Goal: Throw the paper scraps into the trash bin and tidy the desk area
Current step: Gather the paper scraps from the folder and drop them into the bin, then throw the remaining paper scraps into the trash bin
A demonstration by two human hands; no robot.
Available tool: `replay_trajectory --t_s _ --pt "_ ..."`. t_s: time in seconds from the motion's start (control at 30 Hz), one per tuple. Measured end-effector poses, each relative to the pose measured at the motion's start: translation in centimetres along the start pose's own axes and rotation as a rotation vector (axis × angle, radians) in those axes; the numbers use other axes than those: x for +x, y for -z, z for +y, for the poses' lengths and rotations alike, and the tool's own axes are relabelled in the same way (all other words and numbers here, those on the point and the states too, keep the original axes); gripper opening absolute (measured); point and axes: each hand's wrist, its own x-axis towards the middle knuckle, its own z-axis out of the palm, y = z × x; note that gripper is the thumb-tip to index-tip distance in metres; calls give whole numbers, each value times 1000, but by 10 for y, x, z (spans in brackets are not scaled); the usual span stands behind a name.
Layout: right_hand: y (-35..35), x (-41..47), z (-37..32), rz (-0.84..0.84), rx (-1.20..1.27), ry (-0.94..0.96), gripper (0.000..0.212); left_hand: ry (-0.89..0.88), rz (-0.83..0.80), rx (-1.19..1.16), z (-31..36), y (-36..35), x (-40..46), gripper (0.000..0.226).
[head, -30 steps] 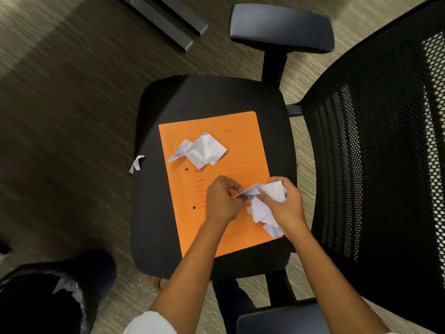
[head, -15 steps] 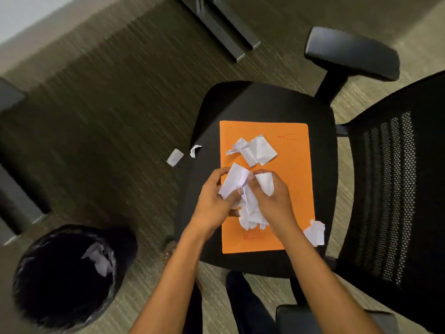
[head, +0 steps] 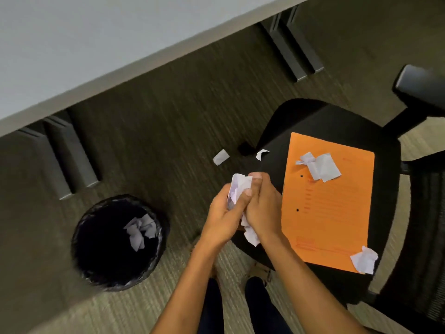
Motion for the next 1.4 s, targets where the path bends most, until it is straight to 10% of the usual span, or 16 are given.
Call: replay_trajectory --t_s 0.37,0.77,0.87,1.07,1.4 --pt "-85 -30 -64 -580 598 -542 39 56 378 -290 -34 124 -47 30" --pt "-148 -60 -80 -737 575 -619 70 247 964 -446 -121 290 -96 22" --pt "-147 -57 -69 -710 559 -629 68 319 963 -354 -141 313 -95 22" --pt "-116 -38 -44 -609 541 -618 66 777 861 -82 -157 327 -89 140" --pt "-10 30 -5 -298 355 -460 47 931 656 559 -108 281 -36 126"
